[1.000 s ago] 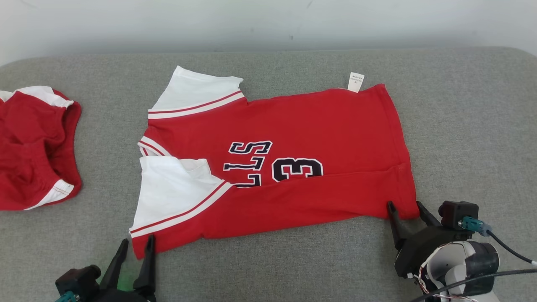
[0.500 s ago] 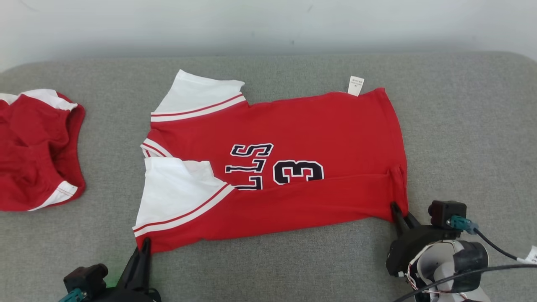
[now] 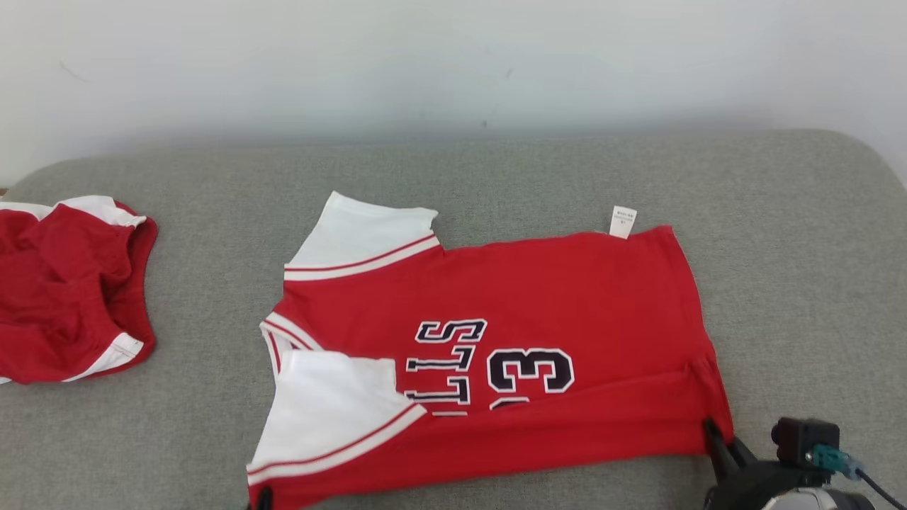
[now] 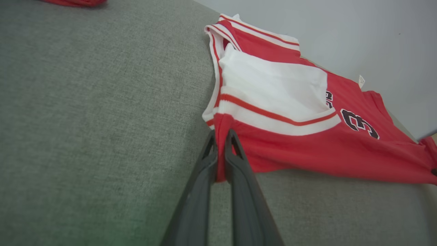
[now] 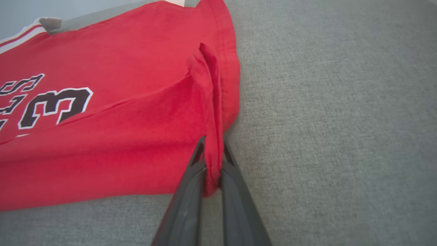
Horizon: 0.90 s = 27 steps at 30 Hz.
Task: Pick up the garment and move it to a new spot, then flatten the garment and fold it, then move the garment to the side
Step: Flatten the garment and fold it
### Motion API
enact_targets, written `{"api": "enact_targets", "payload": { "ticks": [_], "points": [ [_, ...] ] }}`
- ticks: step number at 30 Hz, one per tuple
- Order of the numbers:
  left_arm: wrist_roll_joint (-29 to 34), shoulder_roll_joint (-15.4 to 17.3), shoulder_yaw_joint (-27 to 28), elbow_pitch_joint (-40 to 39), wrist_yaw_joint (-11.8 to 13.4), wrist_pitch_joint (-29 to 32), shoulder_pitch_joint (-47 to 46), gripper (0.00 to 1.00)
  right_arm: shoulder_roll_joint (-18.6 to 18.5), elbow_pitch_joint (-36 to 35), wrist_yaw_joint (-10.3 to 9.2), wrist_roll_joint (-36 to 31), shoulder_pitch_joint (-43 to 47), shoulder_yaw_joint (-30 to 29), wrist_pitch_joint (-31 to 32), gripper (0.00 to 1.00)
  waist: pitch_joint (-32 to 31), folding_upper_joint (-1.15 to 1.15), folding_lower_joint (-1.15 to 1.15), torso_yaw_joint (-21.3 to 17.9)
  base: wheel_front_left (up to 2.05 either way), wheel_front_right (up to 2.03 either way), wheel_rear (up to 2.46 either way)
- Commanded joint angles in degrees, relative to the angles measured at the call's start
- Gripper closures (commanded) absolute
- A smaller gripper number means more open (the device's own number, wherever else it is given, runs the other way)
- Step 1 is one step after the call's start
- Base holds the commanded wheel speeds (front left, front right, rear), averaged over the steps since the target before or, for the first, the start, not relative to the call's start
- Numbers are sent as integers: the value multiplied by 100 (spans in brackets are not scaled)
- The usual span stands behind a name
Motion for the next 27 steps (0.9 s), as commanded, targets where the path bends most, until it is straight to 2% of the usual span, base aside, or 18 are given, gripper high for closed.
{"api": "enact_targets", "payload": {
  "ticks": [1,4,11,12,13,14,15,22,27],
  "points": [
    [8,14,26,-68,33,-4,205,100,-48,-177,-7,35,222,-53,106,100,-40,0,0,-26,0,0,0],
    [50,-36,-8,-223,90,-4,436,100,-32,-625,-7,70,573,-192,366,100,-42,0,0,-7,0,0,0],
    [-17,-75,-57,-279,105,-3,569,100,-28,-1107,-7,133,937,-288,644,100,-15,0,0,38,0,0,0],
    [-23,-74,-59,-255,112,-3,549,100,-30,-1154,-7,115,948,-299,646,85,-15,0,0,42,0,0,0],
    [-20,-72,-51,-244,126,-3,521,70,-33,-1190,-7,82,957,-303,640,52,-18,0,0,46,0,0,0],
    [-10,-76,-36,-246,135,-3,495,9,-34,-1203,-7,60,967,-296,640,0,-24,0,0,50,0,0,0],
    [-1,-85,-26,-244,135,-3,480,0,-22,-1207,-7,52,970,-287,643,0,-31,0,0,52,0,0,0],
    [107,-125,77,-395,155,-3,512,0,16,-1326,-6,28,881,-164,409,0,-127,0,0,52,0,0,0],
    [315,-152,321,-892,239,-3,583,0,74,-1466,-6,21,802,-98,42,0,-243,0,0,83,0,0,0]
  ]
}}
